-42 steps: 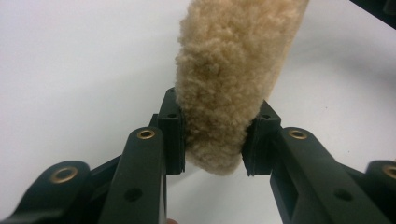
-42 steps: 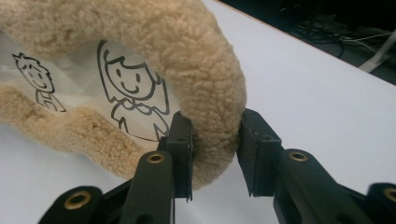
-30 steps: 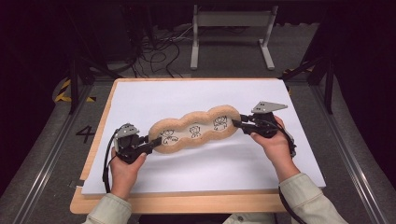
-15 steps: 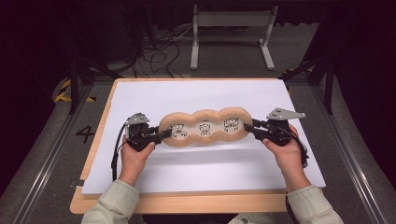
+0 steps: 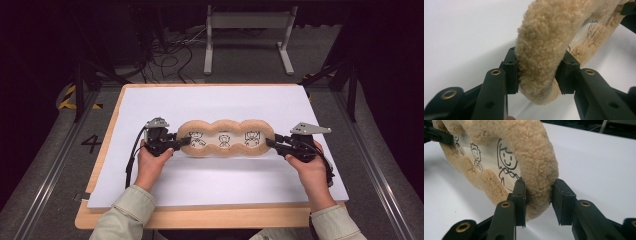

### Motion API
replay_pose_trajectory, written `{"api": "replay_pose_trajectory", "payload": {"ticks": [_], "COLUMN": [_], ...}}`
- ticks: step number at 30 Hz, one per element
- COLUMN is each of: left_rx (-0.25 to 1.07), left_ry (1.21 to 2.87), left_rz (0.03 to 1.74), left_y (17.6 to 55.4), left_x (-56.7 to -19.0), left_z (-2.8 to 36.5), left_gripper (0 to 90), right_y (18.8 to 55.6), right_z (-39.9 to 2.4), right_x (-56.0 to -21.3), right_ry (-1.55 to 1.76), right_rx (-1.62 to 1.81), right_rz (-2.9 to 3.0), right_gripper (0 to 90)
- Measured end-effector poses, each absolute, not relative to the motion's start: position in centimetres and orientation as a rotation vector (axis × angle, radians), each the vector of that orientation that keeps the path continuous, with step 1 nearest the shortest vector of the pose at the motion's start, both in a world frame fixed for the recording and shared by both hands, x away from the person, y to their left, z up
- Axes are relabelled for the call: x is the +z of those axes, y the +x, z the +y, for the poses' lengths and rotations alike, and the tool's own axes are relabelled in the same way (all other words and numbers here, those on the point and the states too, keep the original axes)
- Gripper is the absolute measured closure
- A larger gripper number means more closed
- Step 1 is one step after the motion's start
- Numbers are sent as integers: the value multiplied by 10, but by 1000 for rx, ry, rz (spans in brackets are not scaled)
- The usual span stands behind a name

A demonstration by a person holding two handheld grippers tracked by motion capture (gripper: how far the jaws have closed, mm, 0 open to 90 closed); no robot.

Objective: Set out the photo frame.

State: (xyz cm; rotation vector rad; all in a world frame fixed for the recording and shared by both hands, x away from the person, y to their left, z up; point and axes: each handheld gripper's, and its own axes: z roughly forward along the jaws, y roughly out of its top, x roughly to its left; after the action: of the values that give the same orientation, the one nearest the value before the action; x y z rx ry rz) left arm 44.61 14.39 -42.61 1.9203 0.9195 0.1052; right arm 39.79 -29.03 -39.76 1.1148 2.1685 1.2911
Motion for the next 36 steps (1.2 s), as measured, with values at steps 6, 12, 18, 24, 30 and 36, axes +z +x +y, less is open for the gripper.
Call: {"api": "replay_pose_trajectory", "payload": {"ticks": [6,12,18,24,30,36], "left_rx": [44,5,-16,-48,-66,-30], "left_ry": [1934,1955,1961,1961,1956,1967], "left_rz": [954,973,984,997,1001,1006], "left_y": [449,450,450,447,446,443], "left_x": [-431,-433,-432,-432,-432,-431], "left_z": [144,143,144,144,145,142], "left_gripper": [600,605,600,595,595,572], "right_y": [402,403,402,399,399,398], "right_z": [-291,-293,-293,-293,-294,-293], "right_x": [-408,-414,-414,-415,-416,-416], "right_ry": [1157,1213,1227,1262,1274,1264], "right_rx": [1282,1281,1271,1260,1270,1255], "right_rz": [2194,2225,2239,2257,2261,2271], "right_gripper": [666,666,668,672,673,649]}}
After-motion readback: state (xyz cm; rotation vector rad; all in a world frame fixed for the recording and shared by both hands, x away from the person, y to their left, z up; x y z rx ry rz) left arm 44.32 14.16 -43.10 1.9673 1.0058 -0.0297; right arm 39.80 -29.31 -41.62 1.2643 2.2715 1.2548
